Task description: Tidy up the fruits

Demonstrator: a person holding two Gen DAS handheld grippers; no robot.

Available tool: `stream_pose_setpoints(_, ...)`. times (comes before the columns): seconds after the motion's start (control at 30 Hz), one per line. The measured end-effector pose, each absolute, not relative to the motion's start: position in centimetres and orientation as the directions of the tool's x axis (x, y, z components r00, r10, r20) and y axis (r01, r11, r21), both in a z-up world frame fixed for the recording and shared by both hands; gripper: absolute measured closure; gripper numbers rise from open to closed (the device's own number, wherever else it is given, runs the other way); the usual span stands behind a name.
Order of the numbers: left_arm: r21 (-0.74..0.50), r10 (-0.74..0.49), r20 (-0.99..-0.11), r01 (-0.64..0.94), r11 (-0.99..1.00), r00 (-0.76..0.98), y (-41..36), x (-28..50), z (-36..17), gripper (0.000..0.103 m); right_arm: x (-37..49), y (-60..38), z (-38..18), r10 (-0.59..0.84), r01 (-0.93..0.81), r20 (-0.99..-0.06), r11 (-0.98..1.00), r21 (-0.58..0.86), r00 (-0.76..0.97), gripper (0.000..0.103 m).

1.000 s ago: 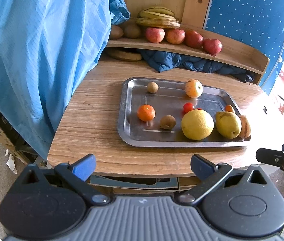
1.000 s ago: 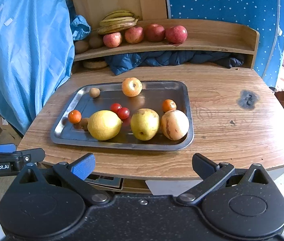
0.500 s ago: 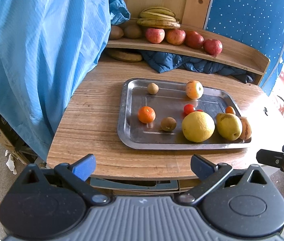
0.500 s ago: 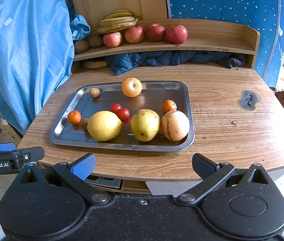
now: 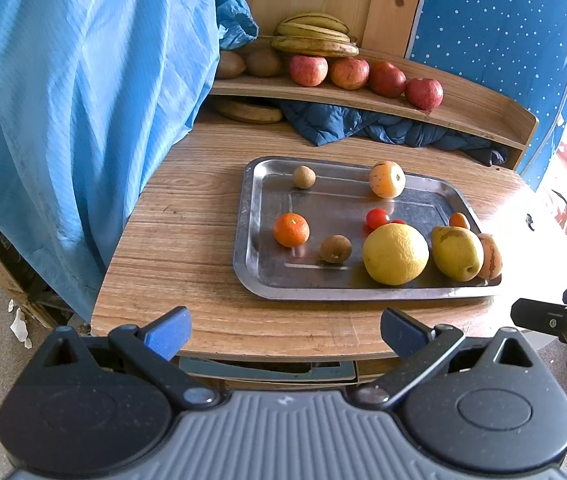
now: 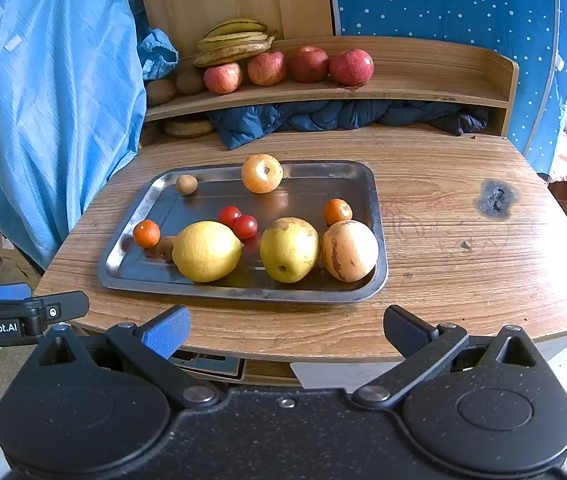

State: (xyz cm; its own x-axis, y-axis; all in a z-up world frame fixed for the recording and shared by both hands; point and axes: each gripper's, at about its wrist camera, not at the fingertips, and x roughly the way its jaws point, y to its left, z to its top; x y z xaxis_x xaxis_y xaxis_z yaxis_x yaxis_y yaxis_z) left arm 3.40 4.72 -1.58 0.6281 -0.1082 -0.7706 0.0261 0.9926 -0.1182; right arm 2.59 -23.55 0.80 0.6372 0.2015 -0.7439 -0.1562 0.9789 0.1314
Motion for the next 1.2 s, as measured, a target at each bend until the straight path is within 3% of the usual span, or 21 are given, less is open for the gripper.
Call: stream_pose_setpoints(1.2, -0.066, -0.091, -0.676, 0.063, 0.996, 0.732, 5.9, 1.1, -0.9, 0.001, 0.4, -23.5, 1.0, 0.229, -0.199, -0.673, 0.972, 0.122, 0.703, 0.001)
